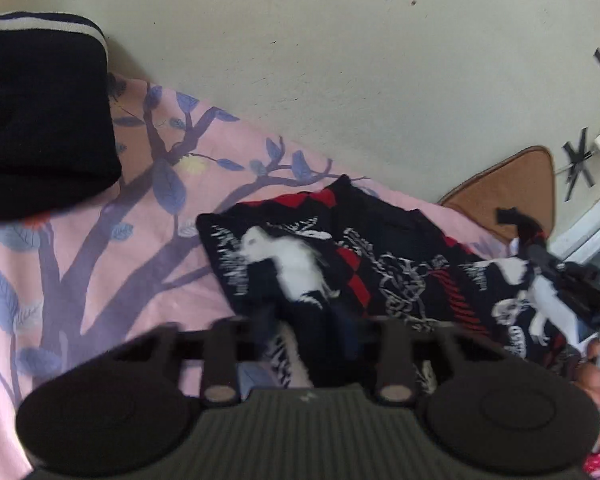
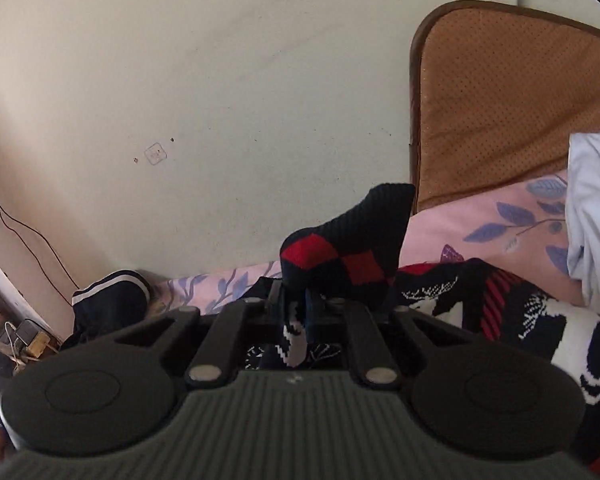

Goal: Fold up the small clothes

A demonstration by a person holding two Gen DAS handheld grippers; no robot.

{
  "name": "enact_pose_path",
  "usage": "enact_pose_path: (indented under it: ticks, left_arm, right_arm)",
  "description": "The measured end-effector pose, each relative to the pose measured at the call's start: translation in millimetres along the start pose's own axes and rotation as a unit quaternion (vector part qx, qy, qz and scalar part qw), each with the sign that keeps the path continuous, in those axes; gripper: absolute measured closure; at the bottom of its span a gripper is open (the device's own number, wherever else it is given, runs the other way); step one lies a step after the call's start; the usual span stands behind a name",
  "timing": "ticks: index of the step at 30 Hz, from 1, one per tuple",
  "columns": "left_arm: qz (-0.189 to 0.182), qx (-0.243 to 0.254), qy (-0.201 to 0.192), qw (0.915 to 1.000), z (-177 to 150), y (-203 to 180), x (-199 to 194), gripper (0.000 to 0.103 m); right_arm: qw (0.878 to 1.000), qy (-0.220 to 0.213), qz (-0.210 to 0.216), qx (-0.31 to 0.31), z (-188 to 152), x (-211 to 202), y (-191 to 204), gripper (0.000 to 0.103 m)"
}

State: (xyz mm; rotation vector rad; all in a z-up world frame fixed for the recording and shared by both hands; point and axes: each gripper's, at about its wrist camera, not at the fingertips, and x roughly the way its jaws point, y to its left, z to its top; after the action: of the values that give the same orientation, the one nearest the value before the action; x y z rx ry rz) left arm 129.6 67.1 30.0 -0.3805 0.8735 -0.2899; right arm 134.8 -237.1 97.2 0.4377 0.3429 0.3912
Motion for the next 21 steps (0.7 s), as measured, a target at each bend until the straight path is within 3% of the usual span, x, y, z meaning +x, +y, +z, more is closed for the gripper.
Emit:
enact_pose_path:
  ticks: [5, 8, 11, 12, 14, 15, 17, 21]
  left_arm:
    - [0.024, 0.028, -0.129, 0.9909, 19, 4, -33, 0.093]
    - [0.055, 0.056, -0.134, 0.9879, 15, 4, -26, 0.092]
    - [0.136, 0.085, -0.097, 0.9822, -5, 7, 5, 0.083]
    - [0.140, 0.095, -0.104, 0.9801, -13, 9, 9, 0.079]
    - [0.150, 0.110, -0.106, 0.9769, -14, 4, 5, 0.074]
    - [0.150, 0.106, -0.109, 0.9770, -13, 4, 3, 0.063]
    - [0.126, 0.088, -0.108, 0.9823, -10, 11, -6, 0.053]
    - [0.099, 0.071, -0.100, 0.9875, -7, 14, -8, 0.055]
  right_arm:
    - [0.998, -0.048, 0.028, -0.006, 9, -24, 10, 0.090]
    - [0.999, -0.036, 0.007, 0.009, -16, -22, 12, 0.089]
    - [0.995, 0.035, -0.092, -0.034, -57, -5, 5, 0.072]
    - [0.991, 0.053, -0.116, -0.038, -66, -1, -6, 0.066]
    - [0.995, 0.035, -0.094, -0.002, -62, -18, -17, 0.066]
    - [0.995, 0.014, -0.100, 0.012, -56, -30, -21, 0.058]
    - [0.992, -0.027, -0.124, 0.019, -46, -49, -20, 0.046]
    - [0.991, -0.028, -0.127, -0.005, -35, -49, -13, 0.040]
